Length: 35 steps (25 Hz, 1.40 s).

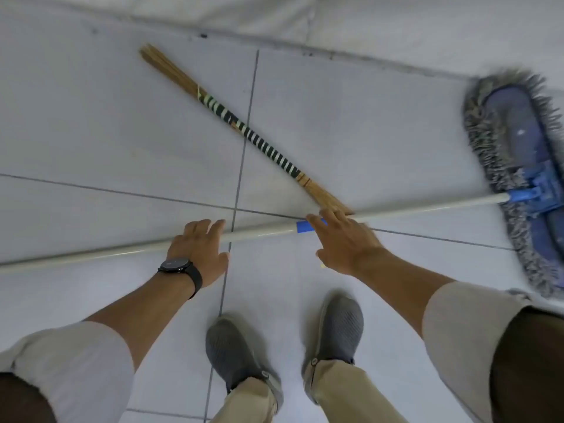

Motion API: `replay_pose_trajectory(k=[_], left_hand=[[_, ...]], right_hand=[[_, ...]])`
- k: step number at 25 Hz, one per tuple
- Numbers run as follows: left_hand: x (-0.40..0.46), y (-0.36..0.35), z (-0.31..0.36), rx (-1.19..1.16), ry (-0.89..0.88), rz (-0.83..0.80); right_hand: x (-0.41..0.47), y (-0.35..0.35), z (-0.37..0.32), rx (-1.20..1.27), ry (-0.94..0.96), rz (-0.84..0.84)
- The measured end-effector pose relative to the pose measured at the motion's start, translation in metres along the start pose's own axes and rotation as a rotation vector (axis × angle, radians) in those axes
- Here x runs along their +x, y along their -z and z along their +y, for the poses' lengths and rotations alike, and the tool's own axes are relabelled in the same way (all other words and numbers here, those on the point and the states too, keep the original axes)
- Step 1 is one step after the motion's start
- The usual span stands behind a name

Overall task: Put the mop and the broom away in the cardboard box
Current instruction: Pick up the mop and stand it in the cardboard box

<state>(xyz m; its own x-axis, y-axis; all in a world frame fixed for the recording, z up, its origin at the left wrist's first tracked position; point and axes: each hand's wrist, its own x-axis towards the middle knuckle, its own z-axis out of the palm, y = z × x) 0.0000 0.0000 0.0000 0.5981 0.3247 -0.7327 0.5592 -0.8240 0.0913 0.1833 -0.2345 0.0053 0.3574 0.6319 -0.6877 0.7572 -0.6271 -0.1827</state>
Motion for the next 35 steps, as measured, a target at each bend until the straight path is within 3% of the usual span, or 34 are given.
replay_pose_trajectory(k=[7,9,12,14,19,26,30,35], left_hand=[[0.083,-0.107,-0.009,0.105,0.022,0.104],[0.096,-0.115,-0.012,0.068,0.031,0.139],[0.086,-0.103,-0.014,-0.050,0.033,0.044],[0.057,-0.082,-0.012,-0.004,0.036,0.055],[-0.069,0.015,-0.015,0.035,0.072,0.101],[-0.331,0.258,-0.069,0.021,0.109,0.179],[-0.483,0.354,-0.152,0.000,0.157,0.300],[-0.619,0.406,-0.302,0.032,0.223,0.421]], right_hand=[[0.099,-0.097,0.014,-0.142,0.077,0.129],[0.109,-0.104,0.014,-0.094,0.087,0.151],[0.101,-0.104,0.009,-0.018,0.079,0.121],[0.079,-0.087,0.003,-0.029,0.080,0.093],[-0.023,0.016,-0.048,0.002,0.058,0.052],[-0.232,0.283,-0.204,-0.017,-0.108,0.001],[-0.329,0.389,-0.330,-0.114,-0.035,0.142],[-0.384,0.450,-0.517,-0.175,0.038,0.286]])
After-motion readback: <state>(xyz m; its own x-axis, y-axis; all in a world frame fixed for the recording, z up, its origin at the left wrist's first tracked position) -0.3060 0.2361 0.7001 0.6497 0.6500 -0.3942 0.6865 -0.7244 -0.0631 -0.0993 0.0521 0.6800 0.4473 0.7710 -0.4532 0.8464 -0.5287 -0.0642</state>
